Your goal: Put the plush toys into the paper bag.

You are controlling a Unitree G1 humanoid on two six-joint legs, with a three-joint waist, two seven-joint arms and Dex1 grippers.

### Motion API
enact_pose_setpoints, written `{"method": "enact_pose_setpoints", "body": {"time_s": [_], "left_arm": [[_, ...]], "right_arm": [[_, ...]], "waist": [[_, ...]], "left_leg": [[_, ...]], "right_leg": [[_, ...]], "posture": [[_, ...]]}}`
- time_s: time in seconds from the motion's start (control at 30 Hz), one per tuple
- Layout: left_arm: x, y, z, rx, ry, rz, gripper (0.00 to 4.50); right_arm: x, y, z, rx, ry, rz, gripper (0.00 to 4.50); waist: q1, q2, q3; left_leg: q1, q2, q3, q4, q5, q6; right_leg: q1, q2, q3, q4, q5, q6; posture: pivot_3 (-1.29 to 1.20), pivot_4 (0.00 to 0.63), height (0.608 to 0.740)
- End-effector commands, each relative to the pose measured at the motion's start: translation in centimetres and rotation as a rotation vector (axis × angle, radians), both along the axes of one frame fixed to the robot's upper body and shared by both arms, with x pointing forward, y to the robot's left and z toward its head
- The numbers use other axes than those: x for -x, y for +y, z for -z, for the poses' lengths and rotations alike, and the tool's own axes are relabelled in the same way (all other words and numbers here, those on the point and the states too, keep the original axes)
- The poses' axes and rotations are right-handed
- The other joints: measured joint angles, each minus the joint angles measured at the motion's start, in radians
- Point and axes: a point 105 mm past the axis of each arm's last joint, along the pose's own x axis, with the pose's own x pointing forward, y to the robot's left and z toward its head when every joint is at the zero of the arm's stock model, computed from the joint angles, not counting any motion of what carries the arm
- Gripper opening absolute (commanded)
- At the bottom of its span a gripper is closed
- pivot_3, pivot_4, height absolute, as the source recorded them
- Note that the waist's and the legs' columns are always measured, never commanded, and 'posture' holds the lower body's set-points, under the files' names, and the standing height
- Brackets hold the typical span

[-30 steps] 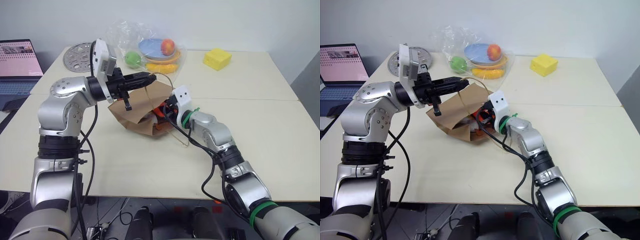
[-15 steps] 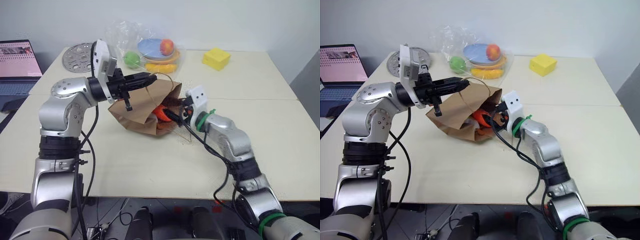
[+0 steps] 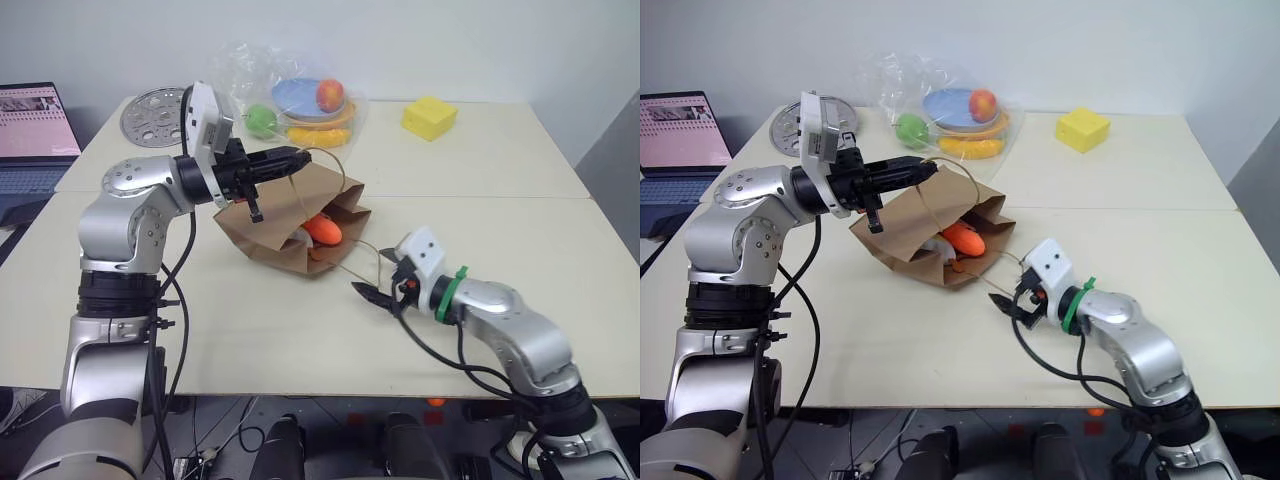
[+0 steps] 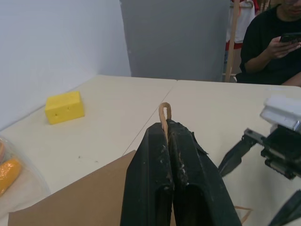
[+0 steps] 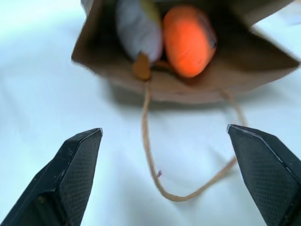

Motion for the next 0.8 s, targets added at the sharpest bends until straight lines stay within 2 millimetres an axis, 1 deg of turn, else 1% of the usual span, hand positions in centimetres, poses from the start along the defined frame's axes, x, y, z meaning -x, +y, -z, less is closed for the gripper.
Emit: {"method": "enact_pose_setpoints", "body": {"time_s": [0.03, 0.1, 0.2, 0.27, 0.43, 0.53, 0.57, 0.67, 0.8], "left_arm": [[0.4, -0.1, -1.4, -0.004, -0.061, 0.009, 0.00], [0.4, -0.2, -1.3, -0.005, -0.061, 0.009, 0.00], [0.5, 0.1, -1.3, -0.003, -0.062, 0.001, 0.00], [0.6, 0.2, -1.3, -0.003, -0.062, -0.002, 0.00], [0.7, 0.5, -1.1, -0.001, -0.064, -0.014, 0.00], [0.7, 0.6, -1.2, 0.002, -0.067, -0.021, 0.00], [0.7, 0.6, -1.2, 0.005, -0.067, -0.023, 0.00], [0.7, 0.7, -1.2, 0.016, -0.067, -0.030, 0.00], [0.6, 0.9, -1.6, 0.051, -0.067, -0.041, 0.00]], "right_arm": [[-0.6, -0.1, -0.5, 0.066, -0.090, -0.014, 4.46], [-0.8, -0.4, 0.1, 0.098, -0.097, -0.013, 4.46], [-1.2, -1.1, 0.4, 0.134, -0.111, -0.003, 3.86], [-1.4, -1.3, 0.5, 0.137, -0.112, 0.006, 3.20], [-1.5, -0.9, 0.3, 0.107, -0.110, -0.008, 1.32], [-1.8, -0.7, -0.9, 0.045, -0.118, 0.001, 0.21], [-1.8, -0.8, -1.4, 0.022, -0.125, 0.007, 0.02], [-1.5, -1.3, -4.0, -0.086, -0.185, -0.004, 0.02], [-0.6, -1.8, -6.7, -0.154, -0.245, -0.039, 0.02]], "waist": [[0.000, 0.000, 0.000], [0.002, 0.000, 0.000], [0.003, 0.000, 0.000], [0.002, 0.000, 0.000], [0.002, 0.000, 0.000], [0.002, 0.000, 0.000], [0.002, 0.000, 0.000], [0.005, 0.000, 0.000], [0.008, 0.000, 0.000]], "left_leg": [[0.000, 0.000, 0.000, 0.000, 0.000, 0.000], [0.000, 0.000, 0.000, 0.000, 0.000, 0.000], [0.000, 0.000, 0.000, 0.000, 0.000, 0.000], [0.000, 0.000, 0.000, 0.000, 0.000, 0.000], [0.000, 0.000, 0.000, 0.000, 0.000, 0.000], [0.000, 0.000, 0.000, 0.000, 0.000, 0.000], [0.000, 0.000, 0.000, 0.000, 0.000, 0.000], [0.000, 0.000, 0.000, 0.000, 0.000, 0.000], [0.000, 0.000, 0.000, 0.000, 0.000, 0.000]], "right_leg": [[0.000, 0.000, 0.000, 0.000, 0.000, 0.000], [0.000, 0.000, 0.000, 0.000, 0.000, -0.001], [0.000, 0.000, 0.000, 0.000, 0.001, -0.001], [0.000, 0.000, 0.000, 0.000, 0.001, -0.001], [0.000, 0.000, 0.000, 0.000, 0.001, -0.001], [0.000, 0.000, 0.000, 0.000, 0.001, -0.001], [0.000, 0.000, 0.000, 0.000, 0.001, -0.001], [0.000, 0.000, 0.000, -0.001, 0.001, -0.001], [0.000, 0.000, -0.001, -0.001, 0.001, -0.001]], "posture": [[0.00, 0.150, 0.740], [0.00, 0.150, 0.740], [0.00, 0.150, 0.740], [0.00, 0.150, 0.740], [0.00, 0.150, 0.740], [0.00, 0.150, 0.740], [0.00, 0.150, 0.740], [0.00, 0.150, 0.740], [0.00, 0.150, 0.740]]}}
